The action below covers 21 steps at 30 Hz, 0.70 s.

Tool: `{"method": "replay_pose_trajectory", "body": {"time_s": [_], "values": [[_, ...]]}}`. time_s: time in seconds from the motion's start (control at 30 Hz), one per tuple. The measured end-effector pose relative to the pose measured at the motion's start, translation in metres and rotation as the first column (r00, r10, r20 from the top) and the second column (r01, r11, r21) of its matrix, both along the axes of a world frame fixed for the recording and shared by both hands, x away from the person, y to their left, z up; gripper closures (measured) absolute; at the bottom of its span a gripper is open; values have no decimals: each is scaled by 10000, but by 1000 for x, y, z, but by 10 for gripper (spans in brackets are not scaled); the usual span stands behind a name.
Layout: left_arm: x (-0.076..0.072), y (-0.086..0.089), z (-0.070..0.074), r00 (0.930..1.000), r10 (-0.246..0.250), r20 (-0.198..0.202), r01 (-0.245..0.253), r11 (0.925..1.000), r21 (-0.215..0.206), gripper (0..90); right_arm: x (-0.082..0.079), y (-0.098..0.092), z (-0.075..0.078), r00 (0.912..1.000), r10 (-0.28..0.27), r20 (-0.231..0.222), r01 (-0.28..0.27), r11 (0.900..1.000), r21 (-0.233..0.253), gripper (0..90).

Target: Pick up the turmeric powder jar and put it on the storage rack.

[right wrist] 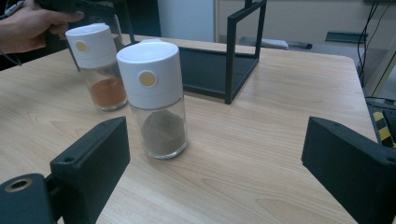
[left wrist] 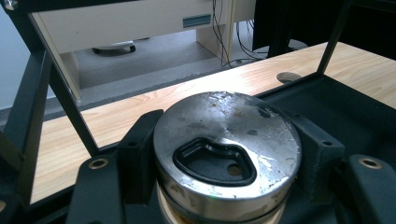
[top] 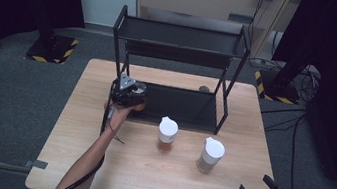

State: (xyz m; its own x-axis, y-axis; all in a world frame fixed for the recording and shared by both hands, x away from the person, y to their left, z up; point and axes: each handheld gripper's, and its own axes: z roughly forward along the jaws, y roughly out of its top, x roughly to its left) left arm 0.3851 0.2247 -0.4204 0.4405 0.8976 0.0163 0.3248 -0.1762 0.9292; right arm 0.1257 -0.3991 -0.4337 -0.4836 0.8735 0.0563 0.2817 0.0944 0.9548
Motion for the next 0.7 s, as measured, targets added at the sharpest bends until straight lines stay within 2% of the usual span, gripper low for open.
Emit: {"method": "replay_pose_trajectory", "body": {"time_s": [0.23,0.7], "values": [[2,-3,-9,9999,111,-73,-112,9998,-164,343,0,0,0,10000,-5,-22,5,10000,9,79],[3,-4,-16,9996,235,-134,-238,9996,-160,343,0,0,0,10000,20,-30,-20,10000,7,79]]}}
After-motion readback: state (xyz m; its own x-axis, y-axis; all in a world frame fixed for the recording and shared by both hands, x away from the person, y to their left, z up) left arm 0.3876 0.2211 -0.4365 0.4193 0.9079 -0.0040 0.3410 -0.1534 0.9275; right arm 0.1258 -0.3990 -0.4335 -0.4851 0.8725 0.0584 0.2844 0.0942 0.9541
